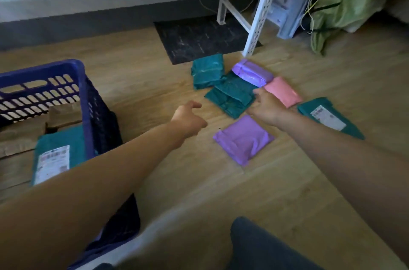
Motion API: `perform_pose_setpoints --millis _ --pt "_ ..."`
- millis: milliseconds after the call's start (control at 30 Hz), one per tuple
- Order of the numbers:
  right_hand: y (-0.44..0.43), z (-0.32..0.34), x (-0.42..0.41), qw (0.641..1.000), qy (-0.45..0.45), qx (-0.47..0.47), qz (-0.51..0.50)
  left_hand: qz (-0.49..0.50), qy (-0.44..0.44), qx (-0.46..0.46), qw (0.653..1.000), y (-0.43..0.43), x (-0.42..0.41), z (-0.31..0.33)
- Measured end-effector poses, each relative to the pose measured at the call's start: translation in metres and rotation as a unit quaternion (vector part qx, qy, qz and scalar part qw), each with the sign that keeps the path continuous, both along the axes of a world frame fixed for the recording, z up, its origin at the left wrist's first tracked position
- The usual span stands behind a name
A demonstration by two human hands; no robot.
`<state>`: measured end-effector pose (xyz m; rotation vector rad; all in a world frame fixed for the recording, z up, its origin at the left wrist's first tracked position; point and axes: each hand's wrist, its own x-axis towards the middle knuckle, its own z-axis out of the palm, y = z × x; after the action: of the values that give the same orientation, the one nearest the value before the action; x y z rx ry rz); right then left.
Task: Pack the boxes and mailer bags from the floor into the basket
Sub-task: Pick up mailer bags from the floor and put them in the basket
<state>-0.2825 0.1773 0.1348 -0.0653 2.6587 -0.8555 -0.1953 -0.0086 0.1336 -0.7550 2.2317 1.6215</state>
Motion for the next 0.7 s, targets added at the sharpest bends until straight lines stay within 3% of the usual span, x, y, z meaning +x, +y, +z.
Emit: perform_pose_setpoints --millis 267,500,700 --pt "0.058 -0.099 -0.045 0.997 -0.059 0.038 -0.035 0.036 -0.079 0.058 0.995 0.06 -0.039 -0.109" --pt "0.077 -0.183 -0.068 0.993 -0.097 -0.025 -0.055 0.046 -0.195 0.135 0.97 0.083 -0.049 -0.19" --pt "0.083 -0.22 -0.084 0.988 -0.133 -0.033 -0.074 0.082 -0.216 0.166 0.959 0.094 -0.061 -0.224"
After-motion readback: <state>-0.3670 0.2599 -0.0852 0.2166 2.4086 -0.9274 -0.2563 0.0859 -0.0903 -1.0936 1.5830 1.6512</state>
